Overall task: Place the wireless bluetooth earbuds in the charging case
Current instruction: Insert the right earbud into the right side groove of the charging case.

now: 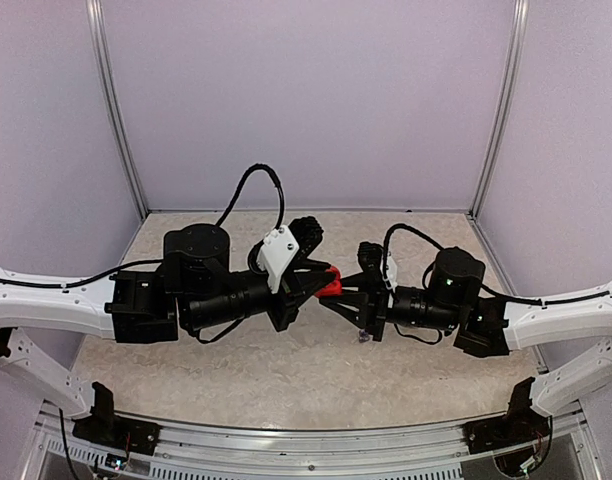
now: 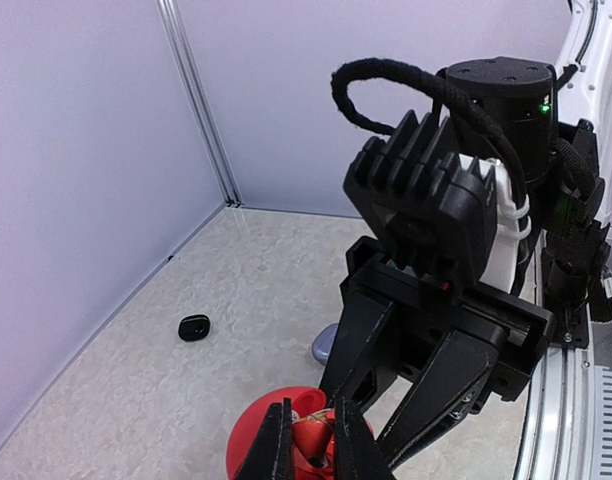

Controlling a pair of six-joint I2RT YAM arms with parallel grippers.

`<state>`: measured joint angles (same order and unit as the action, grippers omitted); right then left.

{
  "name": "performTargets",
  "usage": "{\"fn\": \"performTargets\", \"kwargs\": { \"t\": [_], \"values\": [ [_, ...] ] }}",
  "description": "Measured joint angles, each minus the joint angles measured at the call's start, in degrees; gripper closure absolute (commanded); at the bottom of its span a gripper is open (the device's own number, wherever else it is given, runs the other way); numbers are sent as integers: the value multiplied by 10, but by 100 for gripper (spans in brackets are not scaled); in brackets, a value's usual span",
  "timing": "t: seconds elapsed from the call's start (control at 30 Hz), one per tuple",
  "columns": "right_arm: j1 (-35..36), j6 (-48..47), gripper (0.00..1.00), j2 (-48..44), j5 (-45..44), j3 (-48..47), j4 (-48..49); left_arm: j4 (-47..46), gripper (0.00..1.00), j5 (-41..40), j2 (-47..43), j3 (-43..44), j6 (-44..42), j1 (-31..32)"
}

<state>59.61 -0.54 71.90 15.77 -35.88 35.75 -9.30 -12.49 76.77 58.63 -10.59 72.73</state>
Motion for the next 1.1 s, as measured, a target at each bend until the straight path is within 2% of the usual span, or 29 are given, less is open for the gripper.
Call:
{"fn": "performTargets", "kwargs": {
  "t": [0.7, 1.1],
  "values": [
    [2, -8, 100, 0, 10, 0, -3, 24, 88, 14, 9, 0, 9, 0],
    [2, -14, 100, -1, 14, 0, -6, 26, 70, 33, 10, 0, 8, 0]
  ]
}}
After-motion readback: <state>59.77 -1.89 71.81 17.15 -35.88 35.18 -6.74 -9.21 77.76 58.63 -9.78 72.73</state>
